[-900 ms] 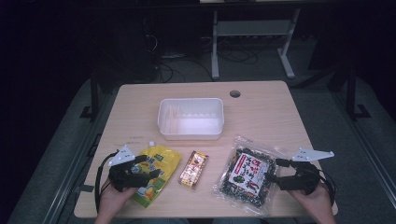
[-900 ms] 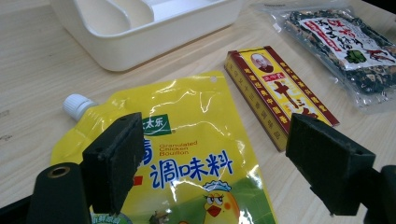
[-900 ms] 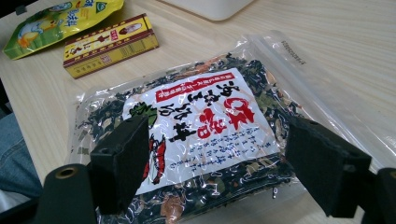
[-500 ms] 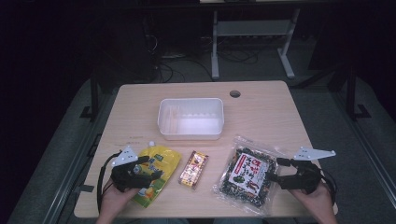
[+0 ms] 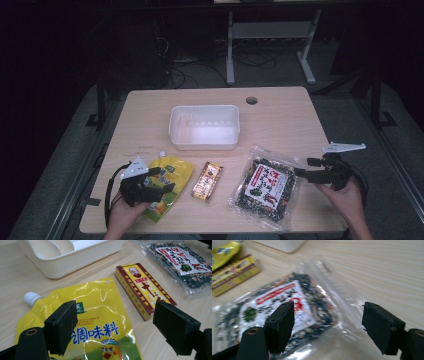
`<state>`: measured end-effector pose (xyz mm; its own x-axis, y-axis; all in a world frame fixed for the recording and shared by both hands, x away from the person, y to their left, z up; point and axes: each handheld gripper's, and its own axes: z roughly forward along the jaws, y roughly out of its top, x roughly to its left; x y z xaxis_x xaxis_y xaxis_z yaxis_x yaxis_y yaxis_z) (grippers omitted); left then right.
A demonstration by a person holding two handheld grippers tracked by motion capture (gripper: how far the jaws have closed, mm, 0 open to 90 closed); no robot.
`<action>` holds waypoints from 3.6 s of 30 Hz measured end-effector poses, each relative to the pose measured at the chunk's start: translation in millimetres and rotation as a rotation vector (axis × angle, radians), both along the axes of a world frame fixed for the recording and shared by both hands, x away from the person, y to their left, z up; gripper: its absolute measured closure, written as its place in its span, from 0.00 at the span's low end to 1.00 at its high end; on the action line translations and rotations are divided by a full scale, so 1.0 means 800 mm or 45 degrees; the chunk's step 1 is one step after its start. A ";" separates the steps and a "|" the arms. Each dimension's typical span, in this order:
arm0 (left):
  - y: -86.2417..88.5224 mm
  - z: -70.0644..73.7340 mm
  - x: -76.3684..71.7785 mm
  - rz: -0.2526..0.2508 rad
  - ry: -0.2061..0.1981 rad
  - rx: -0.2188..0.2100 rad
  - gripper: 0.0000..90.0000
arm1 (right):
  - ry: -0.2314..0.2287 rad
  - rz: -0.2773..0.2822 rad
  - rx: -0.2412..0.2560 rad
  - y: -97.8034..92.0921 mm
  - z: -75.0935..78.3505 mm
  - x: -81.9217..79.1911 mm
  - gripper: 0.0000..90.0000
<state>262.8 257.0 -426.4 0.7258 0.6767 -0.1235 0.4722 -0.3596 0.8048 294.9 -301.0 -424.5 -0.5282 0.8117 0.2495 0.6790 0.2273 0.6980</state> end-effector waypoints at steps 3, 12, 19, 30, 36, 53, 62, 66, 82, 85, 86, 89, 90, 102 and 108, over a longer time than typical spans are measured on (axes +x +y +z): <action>-0.001 0.000 0.000 0.000 0.002 0.003 0.21 | 0.022 -0.028 -0.023 -0.007 -0.002 0.007 0.32; 0.000 0.000 0.001 0.001 0.001 0.000 0.21 | 0.152 -0.124 -0.071 -0.025 -0.015 0.038 0.40; -0.001 -0.001 0.002 -0.001 0.008 0.001 0.21 | 0.201 -0.129 -0.079 -0.028 -0.025 0.050 0.47; -0.004 -0.003 0.003 -0.012 0.018 -0.001 0.22 | 0.284 -0.091 -0.061 -0.027 -0.039 0.063 0.67; -0.005 -0.003 0.003 -0.011 0.021 -0.001 0.22 | 0.297 -0.062 -0.034 -0.027 -0.043 0.068 0.78; -0.026 -0.003 0.002 -0.052 0.041 -0.013 0.22 | 0.197 -0.048 0.042 -0.035 -0.026 0.056 1.00; -0.089 0.004 0.011 -0.200 0.062 -0.010 0.23 | 0.063 -0.010 0.079 -0.036 0.013 0.035 1.00; -0.124 0.006 0.019 -0.273 0.070 0.010 0.23 | -0.011 0.009 0.107 -0.033 0.036 0.028 1.00; -0.223 -0.013 0.061 -0.421 0.213 0.013 0.23 | -0.171 0.098 0.153 -0.013 0.093 0.015 1.00; -0.234 -0.016 0.070 -0.431 0.257 -0.007 0.23 | -0.193 0.113 0.157 -0.009 0.101 0.012 1.00; -0.236 -0.017 0.073 -0.437 0.278 -0.012 0.23 | -0.199 0.119 0.158 -0.008 0.104 0.011 1.00; -0.245 -0.021 0.081 -0.452 0.316 -0.005 0.23 | -0.224 0.139 0.160 -0.004 0.112 0.007 1.00; -0.248 -0.023 0.084 -0.457 0.342 -0.022 0.23 | -0.232 0.143 0.161 -0.003 0.114 0.006 1.00; -0.252 -0.023 0.103 -0.519 0.456 -0.221 0.53 | -0.260 0.144 0.233 -0.004 0.113 0.002 1.00; -0.245 -0.016 0.104 -0.532 0.434 -0.302 0.77 | -0.267 0.131 0.262 -0.012 0.108 0.003 1.00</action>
<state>346.2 60.8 -439.5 0.8176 0.2673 -0.5100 0.5757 -0.3995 0.7135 297.5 -310.7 -338.1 -0.6621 0.6952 0.2800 0.4963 0.1269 0.8588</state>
